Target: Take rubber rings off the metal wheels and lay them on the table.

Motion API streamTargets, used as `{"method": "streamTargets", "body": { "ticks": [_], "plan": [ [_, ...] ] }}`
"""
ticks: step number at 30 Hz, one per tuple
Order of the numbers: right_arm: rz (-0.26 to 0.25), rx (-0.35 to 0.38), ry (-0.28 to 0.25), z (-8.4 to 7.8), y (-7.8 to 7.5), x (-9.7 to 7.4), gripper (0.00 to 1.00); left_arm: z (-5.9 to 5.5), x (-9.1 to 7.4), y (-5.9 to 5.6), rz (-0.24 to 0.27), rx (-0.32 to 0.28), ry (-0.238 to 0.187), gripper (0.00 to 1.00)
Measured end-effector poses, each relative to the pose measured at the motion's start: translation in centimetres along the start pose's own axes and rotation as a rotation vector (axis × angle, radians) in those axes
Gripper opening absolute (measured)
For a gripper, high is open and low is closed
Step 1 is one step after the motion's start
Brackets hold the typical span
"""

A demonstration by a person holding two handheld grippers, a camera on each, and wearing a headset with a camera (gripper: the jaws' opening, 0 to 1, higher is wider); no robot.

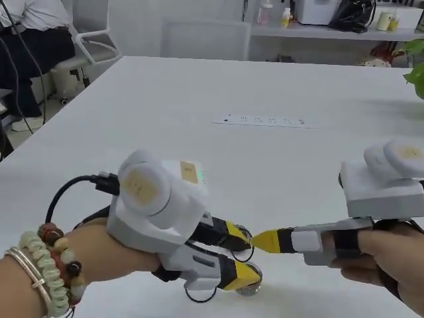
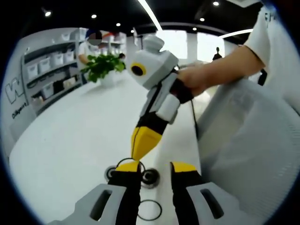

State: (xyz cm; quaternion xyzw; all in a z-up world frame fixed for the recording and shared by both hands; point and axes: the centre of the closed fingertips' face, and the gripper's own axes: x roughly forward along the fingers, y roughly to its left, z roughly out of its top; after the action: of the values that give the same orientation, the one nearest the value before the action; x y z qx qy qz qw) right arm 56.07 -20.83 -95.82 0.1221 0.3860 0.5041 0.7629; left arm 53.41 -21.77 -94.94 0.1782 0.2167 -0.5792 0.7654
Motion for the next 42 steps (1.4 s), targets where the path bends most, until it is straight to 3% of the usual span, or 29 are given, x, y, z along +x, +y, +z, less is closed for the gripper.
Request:
{"method": "streamTargets", "body": {
  "ticks": [4, 7, 13, 18, 27, 36, 42],
  "plan": [
    [0.011, 0.002, -0.027, 0.5, 0.6, -0.1, 0.00, 0.8, -1.2, 0.4, 0.010, -0.016, -0.014, 0.30],
    [0.022, -0.001, -0.044, 1.0, 1.0, -0.2, 0.00, 1.4, -2.7, 0.7, 0.034, 0.006, -0.040, 0.34],
    [0.039, -0.007, -0.066, 1.6, 1.7, -0.3, 0.00, 1.6, -6.0, 1.0, 0.080, -0.003, -0.073, 0.35],
    [0.049, -0.014, -0.075, 1.8, 2.1, -0.2, 0.00, 0.7, -8.5, 1.6, 0.157, -0.020, -0.075, 0.44],
    [0.067, -0.021, -0.076, 1.9, 2.7, 0.0, 0.00, -0.4, -11.8, 1.3, 0.255, -0.083, -0.117, 0.52],
    [0.084, -0.033, -0.058, 1.6, 3.4, 0.5, 0.00, -2.5, -13.1, 1.0, 0.328, -0.181, -0.149, 0.54],
    [0.097, -0.040, -0.038, 1.2, 3.8, 0.9, 0.00, -3.2, -13.1, 0.8, 0.350, -0.221, -0.168, 0.55]
  ]
}}
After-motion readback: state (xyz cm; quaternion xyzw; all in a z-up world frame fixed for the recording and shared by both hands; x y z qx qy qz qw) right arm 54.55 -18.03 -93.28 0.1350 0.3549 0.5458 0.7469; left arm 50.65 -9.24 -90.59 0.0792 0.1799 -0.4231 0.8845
